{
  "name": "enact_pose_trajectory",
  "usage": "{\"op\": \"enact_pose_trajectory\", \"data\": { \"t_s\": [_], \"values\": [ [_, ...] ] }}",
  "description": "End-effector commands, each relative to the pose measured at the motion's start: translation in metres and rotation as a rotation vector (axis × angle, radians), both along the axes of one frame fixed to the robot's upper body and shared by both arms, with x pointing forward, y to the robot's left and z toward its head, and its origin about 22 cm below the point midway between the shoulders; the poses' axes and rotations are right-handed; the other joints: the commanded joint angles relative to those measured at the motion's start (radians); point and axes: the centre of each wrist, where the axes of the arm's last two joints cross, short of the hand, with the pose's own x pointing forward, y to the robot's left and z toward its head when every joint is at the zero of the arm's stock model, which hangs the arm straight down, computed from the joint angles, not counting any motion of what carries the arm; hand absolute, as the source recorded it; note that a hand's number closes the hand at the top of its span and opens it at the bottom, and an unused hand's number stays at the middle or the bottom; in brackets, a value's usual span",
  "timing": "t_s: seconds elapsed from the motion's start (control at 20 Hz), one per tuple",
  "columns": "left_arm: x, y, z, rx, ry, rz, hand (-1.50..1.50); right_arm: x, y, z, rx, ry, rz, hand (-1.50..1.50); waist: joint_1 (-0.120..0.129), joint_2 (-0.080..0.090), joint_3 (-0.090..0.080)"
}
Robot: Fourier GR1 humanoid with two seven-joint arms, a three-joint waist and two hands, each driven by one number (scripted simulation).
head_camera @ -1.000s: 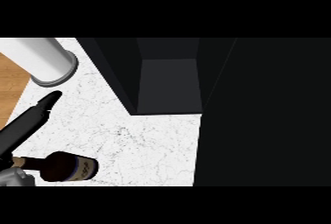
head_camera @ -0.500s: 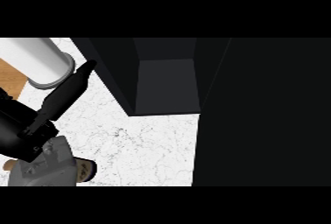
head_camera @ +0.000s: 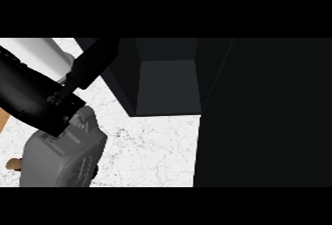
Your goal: Pick up the wine, place it into the cabinet and close the cabinet
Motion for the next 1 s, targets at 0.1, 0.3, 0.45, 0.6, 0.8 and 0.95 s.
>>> {"op": "enact_pose_trajectory", "data": {
  "t_s": [0.1, 0.3, 0.45, 0.6, 0.8, 0.95],
  "values": [
    [-0.008, -0.042, 0.049, -0.042, 0.025, 0.058, -1.50, -0.004, 0.008, 0.015, 0.003, -0.031, -0.005, -1.50, 0.002, -0.003, -0.002],
    [-0.009, -0.053, 0.062, -0.038, 0.033, 0.088, -1.50, -0.003, 0.005, 0.018, 0.011, -0.013, 0.016, -1.50, -0.009, 0.002, -0.003],
    [-0.020, -0.056, 0.066, 0.002, 0.053, 0.111, -1.50, -0.010, 0.004, 0.022, -0.009, -0.032, 0.018, -1.50, -0.013, -0.004, -0.003],
    [-0.015, -0.054, 0.060, -0.001, 0.077, 0.121, -1.50, -0.001, 0.008, 0.020, -0.001, -0.033, 0.009, -1.50, -0.006, 0.005, -0.004],
    [-0.019, -0.056, 0.070, -0.001, 0.083, 0.107, -1.50, -0.005, 0.013, 0.025, -0.015, -0.027, -0.029, -1.50, -0.009, 0.003, -0.005],
    [-0.008, -0.050, 0.064, -0.032, 0.093, 0.114, -1.50, -0.008, 0.009, 0.032, -0.004, -0.028, -0.045, -1.50, -0.011, 0.007, -0.005]
  ]
}}
